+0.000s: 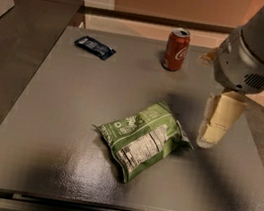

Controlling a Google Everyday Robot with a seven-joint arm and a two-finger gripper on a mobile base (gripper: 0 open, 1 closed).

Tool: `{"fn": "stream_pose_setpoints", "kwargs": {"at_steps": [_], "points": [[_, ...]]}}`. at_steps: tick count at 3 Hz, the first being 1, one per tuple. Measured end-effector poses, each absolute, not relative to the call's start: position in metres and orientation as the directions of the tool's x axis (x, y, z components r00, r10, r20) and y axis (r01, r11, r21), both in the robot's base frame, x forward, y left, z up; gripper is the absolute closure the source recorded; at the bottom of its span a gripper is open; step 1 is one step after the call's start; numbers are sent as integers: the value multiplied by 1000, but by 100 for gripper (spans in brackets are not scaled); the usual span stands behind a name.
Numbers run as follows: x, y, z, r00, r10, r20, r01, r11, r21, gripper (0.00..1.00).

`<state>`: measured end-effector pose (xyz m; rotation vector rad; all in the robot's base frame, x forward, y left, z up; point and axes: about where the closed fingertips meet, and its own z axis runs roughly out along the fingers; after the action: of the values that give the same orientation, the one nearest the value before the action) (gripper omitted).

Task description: Move green jalapeno chip bag near rxbar blueberry

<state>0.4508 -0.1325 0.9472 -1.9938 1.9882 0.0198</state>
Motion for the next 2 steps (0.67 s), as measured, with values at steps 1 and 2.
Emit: {"fn": "stream_pose_setpoints", "kwargs": {"at_steps": [1, 2], "points": [[448, -103, 925, 141, -967, -212, -976, -100, -193, 0], [440, -82, 902, 230, -955, -189, -966, -201, -159, 0]]}}
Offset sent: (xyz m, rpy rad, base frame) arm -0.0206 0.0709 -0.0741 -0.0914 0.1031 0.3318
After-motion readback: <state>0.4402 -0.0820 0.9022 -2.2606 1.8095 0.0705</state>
